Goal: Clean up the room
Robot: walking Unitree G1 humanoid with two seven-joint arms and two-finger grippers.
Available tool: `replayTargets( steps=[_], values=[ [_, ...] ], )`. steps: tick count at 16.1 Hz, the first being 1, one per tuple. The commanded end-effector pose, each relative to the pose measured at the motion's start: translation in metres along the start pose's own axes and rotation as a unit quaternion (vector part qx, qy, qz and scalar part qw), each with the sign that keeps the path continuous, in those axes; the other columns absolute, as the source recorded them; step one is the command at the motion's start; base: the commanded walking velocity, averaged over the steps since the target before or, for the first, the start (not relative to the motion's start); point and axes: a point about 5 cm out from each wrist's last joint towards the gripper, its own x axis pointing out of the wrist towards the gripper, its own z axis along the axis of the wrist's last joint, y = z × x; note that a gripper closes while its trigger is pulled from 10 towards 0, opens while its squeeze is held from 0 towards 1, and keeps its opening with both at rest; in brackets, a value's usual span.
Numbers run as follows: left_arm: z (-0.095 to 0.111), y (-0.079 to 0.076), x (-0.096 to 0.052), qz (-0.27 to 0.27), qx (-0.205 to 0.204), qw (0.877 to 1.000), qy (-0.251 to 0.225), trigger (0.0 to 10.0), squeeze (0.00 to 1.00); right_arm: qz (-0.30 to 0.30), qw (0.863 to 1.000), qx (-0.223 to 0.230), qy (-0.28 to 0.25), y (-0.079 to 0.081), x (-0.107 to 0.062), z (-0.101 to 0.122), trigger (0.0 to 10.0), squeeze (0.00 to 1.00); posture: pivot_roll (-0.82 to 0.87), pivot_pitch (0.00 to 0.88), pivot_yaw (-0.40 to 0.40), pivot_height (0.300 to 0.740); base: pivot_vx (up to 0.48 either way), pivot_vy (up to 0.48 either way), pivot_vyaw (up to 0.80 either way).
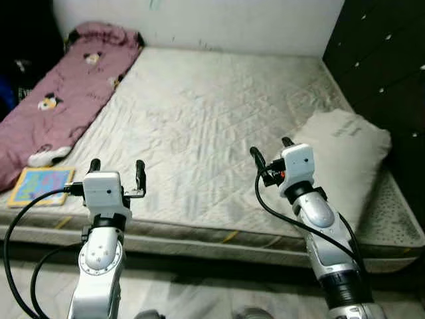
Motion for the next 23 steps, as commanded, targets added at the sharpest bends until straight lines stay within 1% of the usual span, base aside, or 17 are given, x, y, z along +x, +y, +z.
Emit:
replayTargets(
  steps=[1, 3, 6, 8, 13, 18, 20, 21, 23],
  values=[
    [-0.0002, -0.0043, 0.0001, -0.005, 0.0, 1.0, 0.001, 10.0, 0.0, -0.007, 1.0, -0.001, 0.001, -0.0041, -0.0009, -0.0005, 10.0, 0.0, -0.07, 0.013, -0.013, 0.74, 0.0, -0.277, 0.0],
    [-0.0001, -0.0045, 0.0003, -0.006, 0.001, 1.0, 0.001, 10.0, 0.0, -0.007, 1.0, -0.001, 0.001, -0.0045, -0.0003, -0.0005, 10.0, 0.0, -0.07, 0.013, -0.013, 0.74, 0.0, -0.274, 0.0],
    [0.0002, -0.0045, 0.0002, -0.007, -0.007, 1.0, -0.002, 10.0, 0.0, -0.007, 1.0, -0.001, 0.002, -0.004, -0.0006, -0.0014, 10.0, 0.0, -0.07, 0.008, -0.013, 0.74, 0.0, 0.0, 0.0],
    [0.0044, -0.0073, -0.0001, -0.024, -0.012, 0.999, -0.018, 10.0, 0.0, -0.007, 1.0, 0.0, 0.001, -0.0042, -0.0004, -0.001, 10.0, 0.0, -0.07, 0.008, -0.013, 0.74, 0.0, 0.0, 0.0],
    [0.0043, -0.0077, -0.0004, -0.028, -0.012, 0.999, -0.02, 10.0, 0.0, -0.006, 1.0, -0.001, -0.001, -0.0047, 0.0017, -0.0003, 10.0, 0.0, -0.07, 0.002, -0.016, 0.74, 0.288, 0.0, 0.0],
    [0.0043, -0.0079, -0.0009, -0.03, -0.013, 0.999, -0.02, 10.0, 0.0, -0.007, 1.0, -0.001, 0.0, -0.0045, 0.0, -0.0014, 10.0, 0.0, -0.07, 0.005, -0.012, 0.74, 0.345, 0.0, 0.0],
    [0.0031, -0.0078, -0.0008, -0.028, -0.01, 0.999, -0.015, 10.0, 0.0, -0.008, 1.0, -0.001, 0.0, -0.0047, -0.0004, -0.0016, 10.0, 0.0, -0.07, 0.006, -0.012, 0.74, 0.285, 0.0, 0.0],
    [0.0008, -0.0053, 0.0001, -0.009, 0.0, 1.0, -0.007, 10.0, 0.0, -0.008, 1.0, 0.0, 0.001, -0.005, -0.0006, -0.0019, 10.0, 0.0, -0.07, 0.006, -0.013, 0.74, 0.0, 0.0, 0.0],
    [-0.0012, -0.0027, 0.001, 0.003, 0.005, 1.0, 0.001, 10.0, 0.0, -0.008, 1.0, 0.003, 0.001, -0.0051, -0.0004, -0.0022, 10.0, 0.0, -0.07, 0.007, -0.014, 0.74, 0.0, 0.0, 0.0]
  ],
)
